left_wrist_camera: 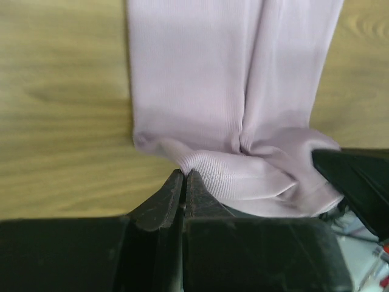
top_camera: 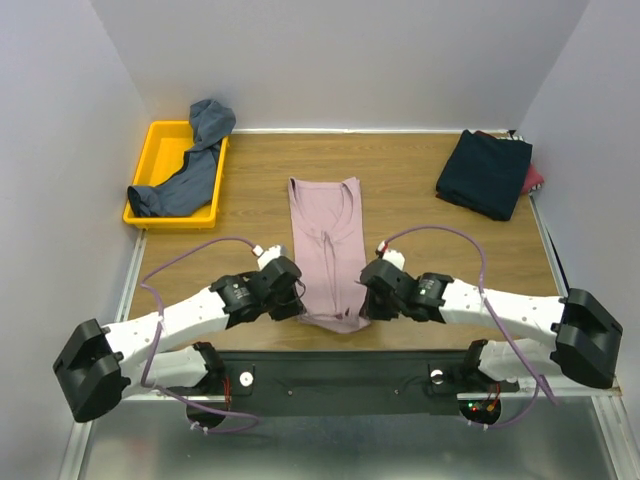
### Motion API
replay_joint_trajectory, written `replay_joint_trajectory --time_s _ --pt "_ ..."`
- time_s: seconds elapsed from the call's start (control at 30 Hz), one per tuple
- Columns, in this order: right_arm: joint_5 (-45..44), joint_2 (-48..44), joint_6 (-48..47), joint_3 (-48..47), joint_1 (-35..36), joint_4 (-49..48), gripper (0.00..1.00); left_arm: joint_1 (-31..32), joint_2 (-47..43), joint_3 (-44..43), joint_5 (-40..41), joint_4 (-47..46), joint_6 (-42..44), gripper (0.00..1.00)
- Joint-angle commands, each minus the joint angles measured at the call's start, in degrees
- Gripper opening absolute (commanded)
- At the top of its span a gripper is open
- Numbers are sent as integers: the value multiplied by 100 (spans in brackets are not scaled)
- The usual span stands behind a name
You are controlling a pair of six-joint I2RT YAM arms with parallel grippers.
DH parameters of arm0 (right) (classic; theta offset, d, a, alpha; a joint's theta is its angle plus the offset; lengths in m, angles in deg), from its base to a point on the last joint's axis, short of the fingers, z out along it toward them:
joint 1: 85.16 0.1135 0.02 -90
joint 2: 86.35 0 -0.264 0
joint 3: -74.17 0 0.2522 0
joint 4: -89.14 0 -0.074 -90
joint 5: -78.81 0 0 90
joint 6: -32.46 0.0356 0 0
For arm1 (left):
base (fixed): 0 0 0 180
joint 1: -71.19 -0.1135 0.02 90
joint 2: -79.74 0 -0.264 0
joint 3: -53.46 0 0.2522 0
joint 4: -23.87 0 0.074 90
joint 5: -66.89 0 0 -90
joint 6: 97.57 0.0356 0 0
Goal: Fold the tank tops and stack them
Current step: Fold the tank top
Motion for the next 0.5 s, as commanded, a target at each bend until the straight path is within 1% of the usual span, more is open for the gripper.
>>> replay_joint_trajectory --time_s 0.0,0.27,0.37,0.47 --pt "-390 214 -740 -463 -510 -197 1 -561 221 -401 169 -309 621 0" --pt "-460 1162 -1355 -1009 -1074 -830 1 -1231 827 -867 230 -915 1148 0" --pt "-469 1540 -1548 -1263 -1311 -1076 1 -1467 1187 -1069 256 -1160 1289 0" --pt "-530 1787 -1681 -1597 -1382 -1243 0 -1635 1398 -1183 239 -1363 1351 0"
